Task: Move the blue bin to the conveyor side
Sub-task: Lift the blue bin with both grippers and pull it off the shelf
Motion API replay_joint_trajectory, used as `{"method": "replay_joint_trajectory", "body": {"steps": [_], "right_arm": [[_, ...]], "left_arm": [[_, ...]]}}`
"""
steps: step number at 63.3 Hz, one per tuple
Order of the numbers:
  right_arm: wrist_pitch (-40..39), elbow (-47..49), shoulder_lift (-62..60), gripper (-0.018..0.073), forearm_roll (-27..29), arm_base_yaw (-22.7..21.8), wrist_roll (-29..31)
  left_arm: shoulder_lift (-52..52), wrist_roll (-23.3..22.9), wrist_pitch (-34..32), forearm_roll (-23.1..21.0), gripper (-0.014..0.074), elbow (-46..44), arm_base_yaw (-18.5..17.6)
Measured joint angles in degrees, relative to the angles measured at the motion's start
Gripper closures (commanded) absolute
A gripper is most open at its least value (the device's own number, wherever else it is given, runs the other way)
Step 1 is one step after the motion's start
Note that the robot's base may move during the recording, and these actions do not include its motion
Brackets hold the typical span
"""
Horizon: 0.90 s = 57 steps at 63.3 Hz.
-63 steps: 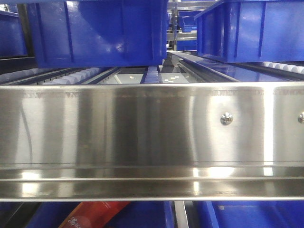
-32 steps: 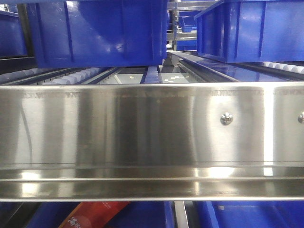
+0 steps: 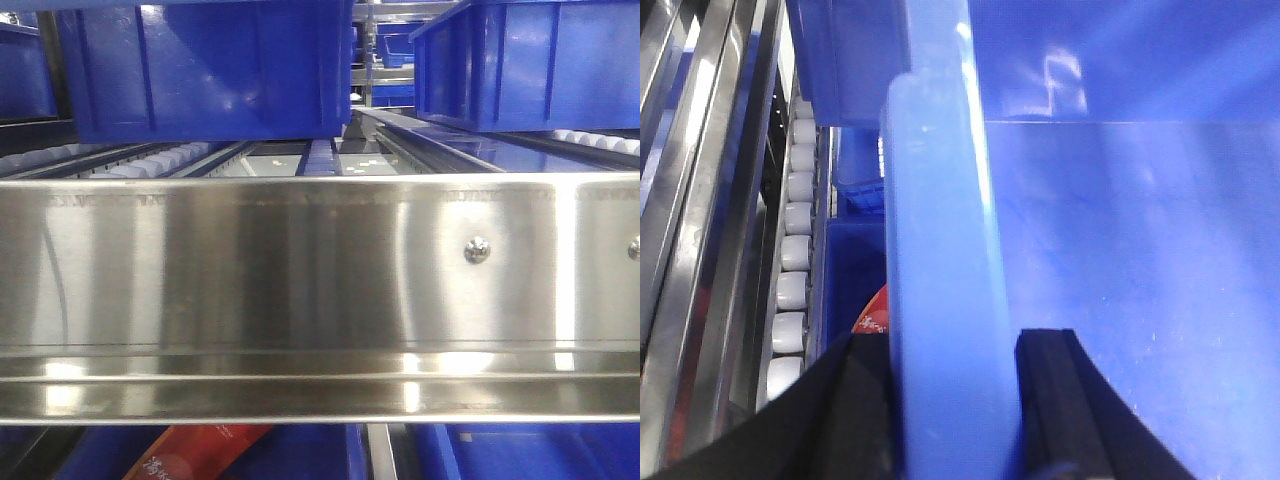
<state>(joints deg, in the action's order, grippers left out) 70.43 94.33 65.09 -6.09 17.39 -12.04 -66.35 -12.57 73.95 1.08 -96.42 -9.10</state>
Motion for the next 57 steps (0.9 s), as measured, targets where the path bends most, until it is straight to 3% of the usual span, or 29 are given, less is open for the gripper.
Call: {"method": "replay_joint_trajectory", "body": {"steps": [57], "right_arm": [[-0.2,0.0,0.0,0.064,0.0,0.0,0.0]], "left_arm": [[0.0,-0.12,0.0,0.12,0.0616,0.0,0.0]]}}
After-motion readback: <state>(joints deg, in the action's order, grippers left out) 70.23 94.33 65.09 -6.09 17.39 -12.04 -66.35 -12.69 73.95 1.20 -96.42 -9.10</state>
